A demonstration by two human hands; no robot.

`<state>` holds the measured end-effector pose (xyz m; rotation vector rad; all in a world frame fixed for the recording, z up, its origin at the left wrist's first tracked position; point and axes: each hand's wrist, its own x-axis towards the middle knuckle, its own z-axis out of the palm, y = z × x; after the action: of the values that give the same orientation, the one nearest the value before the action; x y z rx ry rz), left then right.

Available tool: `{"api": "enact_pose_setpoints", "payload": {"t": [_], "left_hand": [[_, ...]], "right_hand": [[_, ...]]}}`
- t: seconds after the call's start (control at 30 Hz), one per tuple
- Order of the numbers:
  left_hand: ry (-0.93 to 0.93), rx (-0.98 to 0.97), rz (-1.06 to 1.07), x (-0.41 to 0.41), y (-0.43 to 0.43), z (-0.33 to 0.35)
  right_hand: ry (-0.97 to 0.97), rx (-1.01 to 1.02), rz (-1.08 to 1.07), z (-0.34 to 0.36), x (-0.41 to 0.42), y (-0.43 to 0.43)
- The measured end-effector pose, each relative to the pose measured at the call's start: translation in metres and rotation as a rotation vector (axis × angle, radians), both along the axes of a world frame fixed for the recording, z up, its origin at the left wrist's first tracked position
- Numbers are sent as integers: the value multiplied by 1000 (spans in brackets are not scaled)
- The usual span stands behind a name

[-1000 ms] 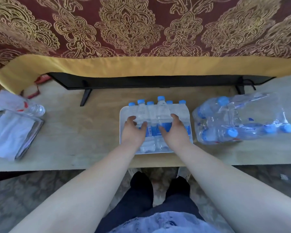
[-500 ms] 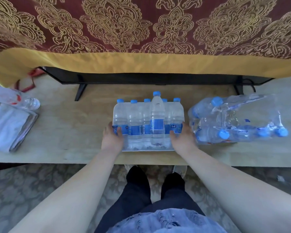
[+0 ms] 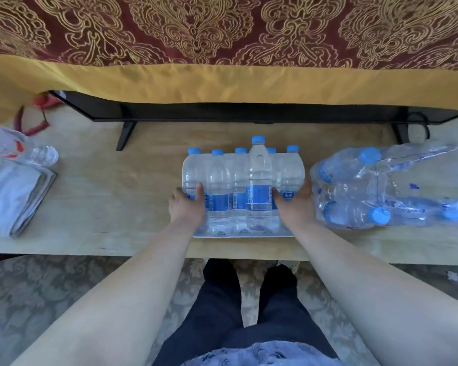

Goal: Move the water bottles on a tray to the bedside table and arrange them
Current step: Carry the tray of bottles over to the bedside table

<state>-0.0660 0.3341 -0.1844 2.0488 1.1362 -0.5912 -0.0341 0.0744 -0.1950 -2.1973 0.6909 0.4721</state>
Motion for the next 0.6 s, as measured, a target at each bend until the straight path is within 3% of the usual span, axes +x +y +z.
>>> {"api": "enact_pose_setpoints", "payload": {"t": [0.3,0.6], "left_hand": [[-61,-136,147,-3,7,4],[-35,-165,151,-44,38,9]], "right_hand": [[220,-61,-172,1,8,6],[248,145,-247,5,-16,17]]}}
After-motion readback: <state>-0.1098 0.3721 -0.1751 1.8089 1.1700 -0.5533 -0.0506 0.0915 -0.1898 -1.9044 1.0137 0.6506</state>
